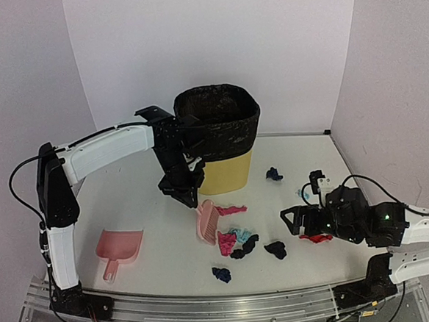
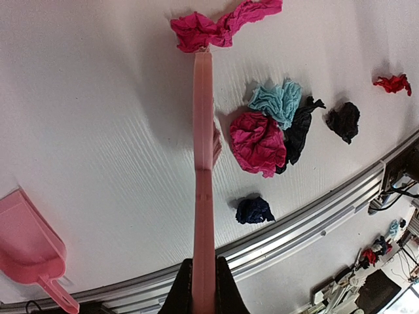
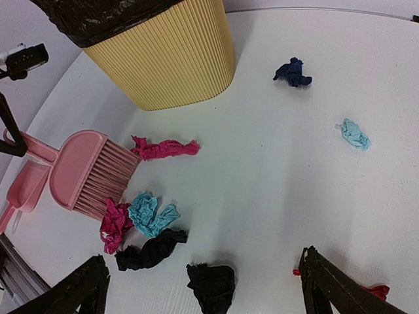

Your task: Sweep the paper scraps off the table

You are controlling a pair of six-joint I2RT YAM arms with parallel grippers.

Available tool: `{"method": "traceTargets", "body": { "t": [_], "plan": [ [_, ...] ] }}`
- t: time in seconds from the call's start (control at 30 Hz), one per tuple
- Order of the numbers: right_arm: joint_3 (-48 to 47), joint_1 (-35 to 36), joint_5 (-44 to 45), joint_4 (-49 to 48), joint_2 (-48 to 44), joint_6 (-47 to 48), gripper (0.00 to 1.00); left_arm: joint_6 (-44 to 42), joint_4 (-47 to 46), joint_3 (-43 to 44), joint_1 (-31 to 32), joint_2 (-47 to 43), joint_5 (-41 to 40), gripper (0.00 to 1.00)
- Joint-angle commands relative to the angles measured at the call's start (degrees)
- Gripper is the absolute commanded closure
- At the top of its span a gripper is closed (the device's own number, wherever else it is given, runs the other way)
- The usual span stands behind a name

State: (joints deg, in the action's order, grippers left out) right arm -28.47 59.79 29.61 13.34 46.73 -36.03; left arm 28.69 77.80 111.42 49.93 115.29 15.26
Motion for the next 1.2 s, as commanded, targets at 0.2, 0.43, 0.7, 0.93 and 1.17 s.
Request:
{"method": "traceTargets", "body": {
  "t": [0.2, 0.43, 0.7, 0.93, 1.17],
  "plan": [
    [-4.7, -0.1, -3.25, -0.9, 4.38, 1.73, 0.02, 2.28, 2.4, -3.3, -0.11, -16.93, -9.09, 1.0],
    [-7.52, -0.09, -6.71, -1.17, 7.69, 2.29, 0.02, 2.45, -7.39, -13.06, -0.1, -32.07, -5.29, 1.0],
    [-10.46, -0.06, -16.02, -6.91, 11.22, 3.55, 0.02, 2.82, -34.54, -30.96, -0.11, -47.69, -3.78, 1.0],
    [-10.98, -0.02, -29.24, -20.27, 14.26, 5.38, 0.02, 5.35, -55.78, -44.66, -0.1, -59.17, -1.3, 1.0],
    [-13.16, -0.04, -37.44, -32.23, 16.24, 7.65, 0.03, 7.3, -74.83, -50.21, -0.01, -58.3, 2.18, 1.0]
  ]
}}
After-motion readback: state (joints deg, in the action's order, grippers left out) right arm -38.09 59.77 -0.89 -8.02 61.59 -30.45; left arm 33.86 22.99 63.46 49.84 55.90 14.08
